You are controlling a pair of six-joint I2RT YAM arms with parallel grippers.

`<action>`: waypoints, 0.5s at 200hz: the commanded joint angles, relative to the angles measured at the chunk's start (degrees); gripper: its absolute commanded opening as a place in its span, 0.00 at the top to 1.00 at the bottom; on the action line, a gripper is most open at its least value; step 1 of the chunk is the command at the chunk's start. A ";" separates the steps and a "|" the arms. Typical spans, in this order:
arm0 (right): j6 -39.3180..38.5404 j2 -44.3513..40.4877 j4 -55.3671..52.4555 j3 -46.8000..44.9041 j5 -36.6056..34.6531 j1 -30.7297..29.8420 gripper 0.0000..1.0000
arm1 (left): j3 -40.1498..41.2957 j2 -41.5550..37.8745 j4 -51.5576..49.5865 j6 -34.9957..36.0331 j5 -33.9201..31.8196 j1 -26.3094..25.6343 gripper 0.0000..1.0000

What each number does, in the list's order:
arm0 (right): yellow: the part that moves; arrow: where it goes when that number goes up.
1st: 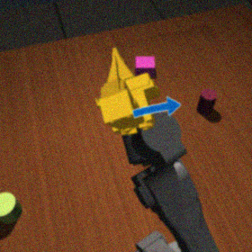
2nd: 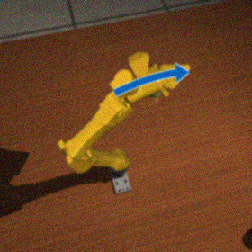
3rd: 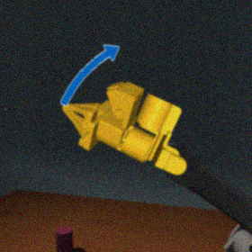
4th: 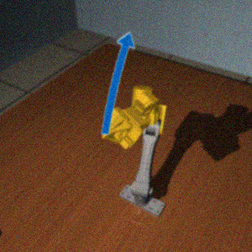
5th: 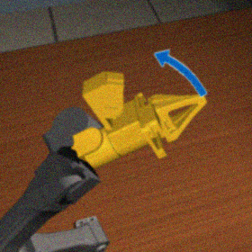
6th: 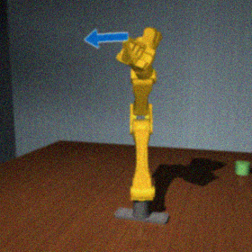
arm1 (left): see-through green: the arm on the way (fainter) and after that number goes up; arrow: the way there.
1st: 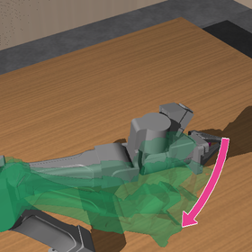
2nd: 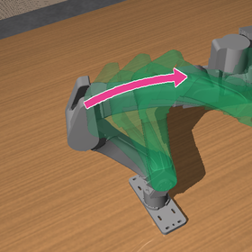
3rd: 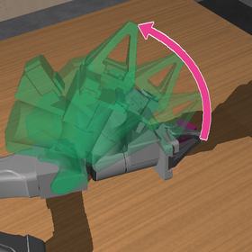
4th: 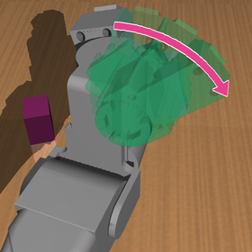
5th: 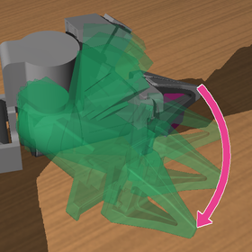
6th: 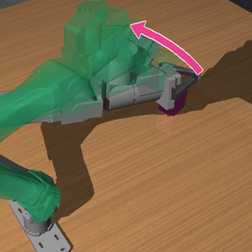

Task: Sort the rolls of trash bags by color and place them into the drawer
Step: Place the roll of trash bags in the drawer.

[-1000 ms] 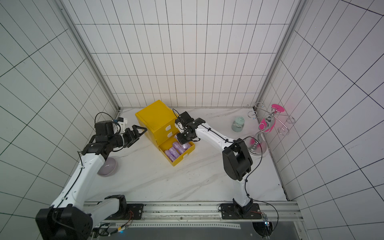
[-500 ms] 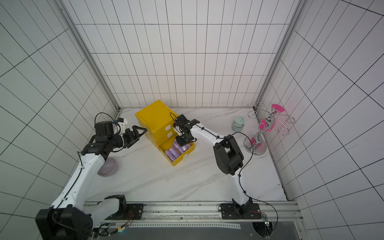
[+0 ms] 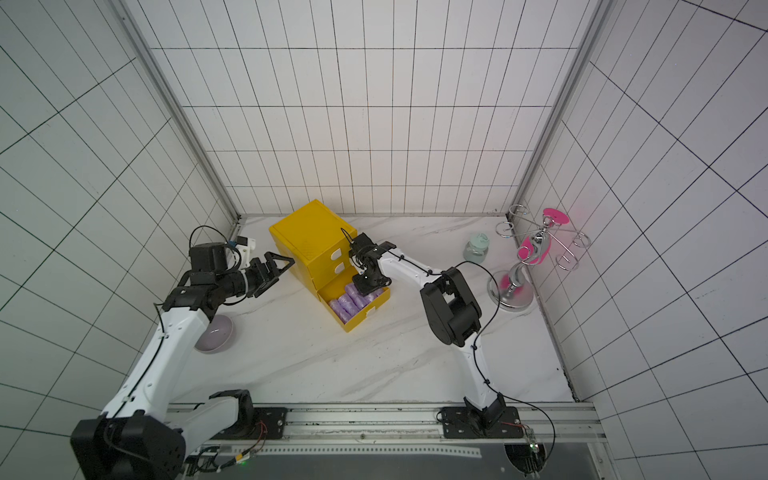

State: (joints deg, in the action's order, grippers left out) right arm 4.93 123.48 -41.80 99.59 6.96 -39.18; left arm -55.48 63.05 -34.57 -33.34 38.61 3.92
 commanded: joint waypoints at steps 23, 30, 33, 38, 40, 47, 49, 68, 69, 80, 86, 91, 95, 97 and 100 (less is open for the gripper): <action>3.14 -6.40 3.37 -1.02 0.51 -0.56 0.41 | -2.98 -0.73 -0.63 1.10 -0.35 0.32 0.03; 3.52 -7.36 3.43 -0.85 0.41 -0.63 0.40 | -3.43 -0.67 -0.92 1.16 -0.56 0.31 0.03; 3.72 -7.72 3.45 -0.73 0.32 -0.57 0.39 | -3.67 -0.65 -0.98 1.17 -0.57 0.33 0.03; 3.97 -8.38 3.40 -0.59 0.17 -0.57 0.38 | -3.96 -0.64 -1.18 1.26 -0.71 0.30 0.03; 4.09 -8.66 3.39 -0.60 0.10 -0.58 0.38 | -4.13 -0.64 -1.29 1.31 -0.77 0.34 0.03; 4.42 -9.60 3.44 -0.62 -0.02 -0.55 0.37 | -4.56 -0.69 -1.54 1.36 -1.03 0.36 0.03; 4.50 -9.84 3.40 -0.58 -0.02 -0.61 0.37 | -4.68 -0.72 -1.55 1.42 -1.07 0.35 0.03; 5.61 -13.11 3.47 -1.38 -0.06 -0.58 0.37 | -5.88 -0.89 -1.99 1.29 -1.84 0.30 0.03; 5.70 -13.32 3.52 -1.53 -0.04 -0.61 0.37 | -5.96 -0.90 -2.00 1.32 -1.90 0.30 0.03; 6.82 -15.89 4.27 -3.28 -0.39 -0.57 0.37 | -6.90 -0.82 -1.91 1.10 -2.67 0.32 0.03; 7.50 -17.29 4.77 -4.64 -0.74 -0.46 0.39 | -7.53 -0.66 -1.91 1.11 -3.32 0.36 0.03; 8.12 -18.50 5.16 -5.80 -0.97 -0.42 0.41 | -8.15 -0.45 -1.91 1.09 -3.78 0.38 0.03; 8.69 -19.48 5.40 -6.85 -1.27 -0.33 0.45 | -8.62 -0.20 -1.93 1.09 -4.22 0.30 0.03; 8.93 -19.96 5.52 -7.48 -1.47 -0.36 0.47 | -8.84 -0.05 -1.85 1.02 -4.41 0.27 0.03; 9.41 -20.64 5.69 -8.28 -1.71 -0.29 0.50 | -9.30 0.13 -1.82 1.07 -4.68 0.29 0.03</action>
State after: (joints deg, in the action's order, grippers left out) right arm 10.46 108.22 -37.17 97.14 6.74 -39.16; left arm -61.12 63.02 -36.47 -33.17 36.77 3.92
